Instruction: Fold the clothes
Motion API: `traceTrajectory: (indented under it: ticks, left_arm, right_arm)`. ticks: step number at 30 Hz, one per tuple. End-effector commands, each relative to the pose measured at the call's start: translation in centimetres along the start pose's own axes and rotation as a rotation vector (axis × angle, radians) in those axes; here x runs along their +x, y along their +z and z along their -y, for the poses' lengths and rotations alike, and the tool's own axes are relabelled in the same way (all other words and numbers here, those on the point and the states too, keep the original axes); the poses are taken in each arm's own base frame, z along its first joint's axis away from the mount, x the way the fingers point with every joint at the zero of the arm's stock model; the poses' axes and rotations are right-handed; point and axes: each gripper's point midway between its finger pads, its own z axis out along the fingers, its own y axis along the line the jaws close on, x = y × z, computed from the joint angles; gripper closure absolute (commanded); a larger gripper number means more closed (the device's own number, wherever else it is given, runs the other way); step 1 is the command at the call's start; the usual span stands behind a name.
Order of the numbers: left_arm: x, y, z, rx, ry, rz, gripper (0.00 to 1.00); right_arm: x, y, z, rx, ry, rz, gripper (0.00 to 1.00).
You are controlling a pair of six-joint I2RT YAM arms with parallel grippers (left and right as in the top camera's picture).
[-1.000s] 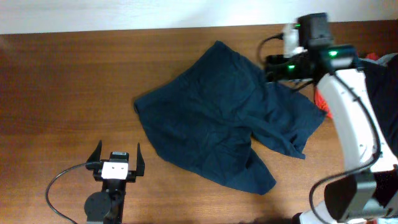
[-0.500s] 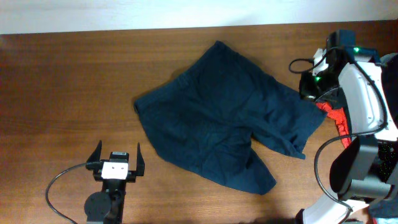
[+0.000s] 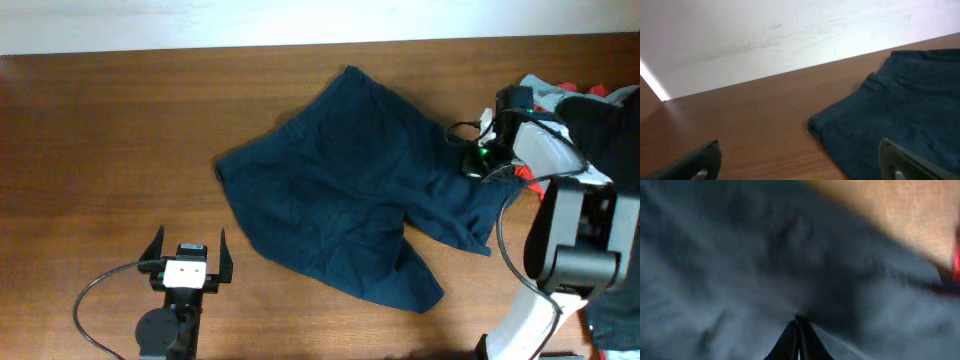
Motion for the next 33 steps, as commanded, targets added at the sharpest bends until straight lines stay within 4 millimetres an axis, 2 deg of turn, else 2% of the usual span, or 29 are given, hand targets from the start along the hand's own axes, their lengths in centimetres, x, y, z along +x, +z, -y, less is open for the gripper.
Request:
traceTrajectory:
  ticks: [1, 4, 7, 10, 16, 17, 18, 20, 21, 24, 27, 30, 31, 33]
  left_arm:
    - [0.1, 0.0, 0.2, 0.009, 0.013, 0.001, 0.01]
    - [0.1, 0.0, 0.2, 0.009, 0.013, 0.001, 0.01]
    - [0.1, 0.0, 0.2, 0.009, 0.013, 0.001, 0.01]
    - [0.1, 0.0, 0.2, 0.009, 0.013, 0.001, 0.01]
    - [0.1, 0.0, 0.2, 0.009, 0.013, 0.001, 0.01]
    - [0.1, 0.0, 0.2, 0.009, 0.013, 0.001, 0.01]
    - [0.1, 0.0, 0.2, 0.009, 0.013, 0.001, 0.01]
    - [0.1, 0.0, 0.2, 0.009, 0.013, 0.001, 0.01]
    - [0.1, 0.0, 0.2, 0.009, 0.013, 0.001, 0.01]
    - [0.1, 0.0, 0.2, 0.009, 0.013, 0.001, 0.01]
    - [0.1, 0.0, 0.2, 0.009, 0.013, 0.001, 0.01]
    - [0.1, 0.0, 0.2, 0.009, 0.013, 0.001, 0.01]
    - [0.1, 0.0, 0.2, 0.009, 0.013, 0.001, 0.01]
    - [0.1, 0.0, 0.2, 0.009, 0.013, 0.001, 0.01]
  right_arm:
    - [-0.6, 3.4, 0.4, 0.016, -0.001, -0.004, 0.96]
    - [-2.4, 4.9, 1.6, 0.075, -0.006, 0.062, 0.96]
    - [-5.4, 4.5, 2.9, 0.155, -0.010, 0.184, 0.96]
    - [-7.8, 3.9, 2.7, 0.156, -0.048, 0.283, 0.96]
    - [-13.1, 1.7, 2.0, 0.146, -0.081, 0.516, 0.96]
    - [-14.5, 0.8, 1.8, 0.142, -0.083, 0.580, 0.96]
    - [-15.1, 0.3, 1.7, 0.138, -0.085, 0.603, 0.96]
    - [-17.2, -2.0, -0.6, 0.035, -0.123, 0.655, 0.96]
    - [-17.6, -2.7, -1.3, 0.001, -0.135, 0.654, 0.96]
    - [-17.7, -5.7, -2.7, -0.043, -0.143, 0.588, 0.96]
    - [-16.2, -8.6, -3.2, -0.041, -0.132, 0.483, 0.96]
    - [-12.0, -11.6, -4.5, -0.073, -0.123, 0.288, 0.96]
    - [-10.5, -12.3, -5.5, -0.110, -0.127, 0.232, 0.96]
    - [-8.7, -12.6, -8.0, -0.209, -0.144, 0.164, 0.96]
